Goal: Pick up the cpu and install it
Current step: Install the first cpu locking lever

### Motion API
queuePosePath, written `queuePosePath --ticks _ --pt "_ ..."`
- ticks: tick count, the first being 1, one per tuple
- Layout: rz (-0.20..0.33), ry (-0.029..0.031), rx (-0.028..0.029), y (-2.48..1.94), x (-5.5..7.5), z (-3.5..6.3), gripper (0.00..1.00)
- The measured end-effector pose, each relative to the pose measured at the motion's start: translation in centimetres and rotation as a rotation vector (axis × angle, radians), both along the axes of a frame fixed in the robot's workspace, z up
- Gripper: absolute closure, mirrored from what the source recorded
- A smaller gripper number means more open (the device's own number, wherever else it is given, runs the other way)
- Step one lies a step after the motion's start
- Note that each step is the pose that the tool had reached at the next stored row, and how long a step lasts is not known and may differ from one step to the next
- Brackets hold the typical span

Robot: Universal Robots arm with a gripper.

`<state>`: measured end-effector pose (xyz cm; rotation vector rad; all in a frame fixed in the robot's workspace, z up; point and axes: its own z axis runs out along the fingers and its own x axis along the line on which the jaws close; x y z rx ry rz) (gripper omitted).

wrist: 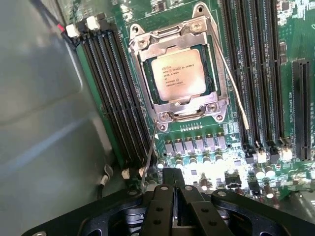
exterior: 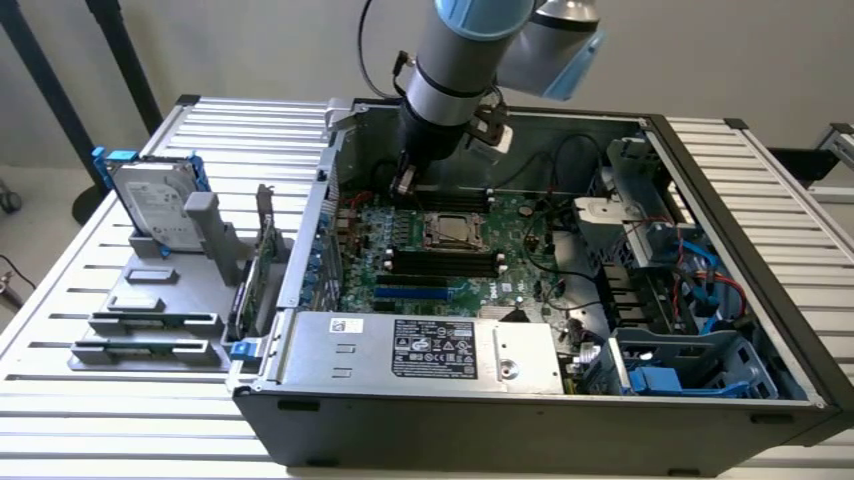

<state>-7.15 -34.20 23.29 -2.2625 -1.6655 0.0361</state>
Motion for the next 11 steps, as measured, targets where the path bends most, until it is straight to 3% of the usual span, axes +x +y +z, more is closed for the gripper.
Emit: queuePosePath --ticks 2,5,7,11 --pt "-0.024 0.0106 -0.0001 0.0 0.0 0.0 0.89" --pt "-0.045 0.0192 0.0042 -0.01 -0.1 0.0 0.89" --pt "-0.052 0.0252 0.0164 -0.07 -0.26 0.05 0.89" --pt "-0.06 0.0354 0.046 -0.23 -0.8 0.18 0.89"
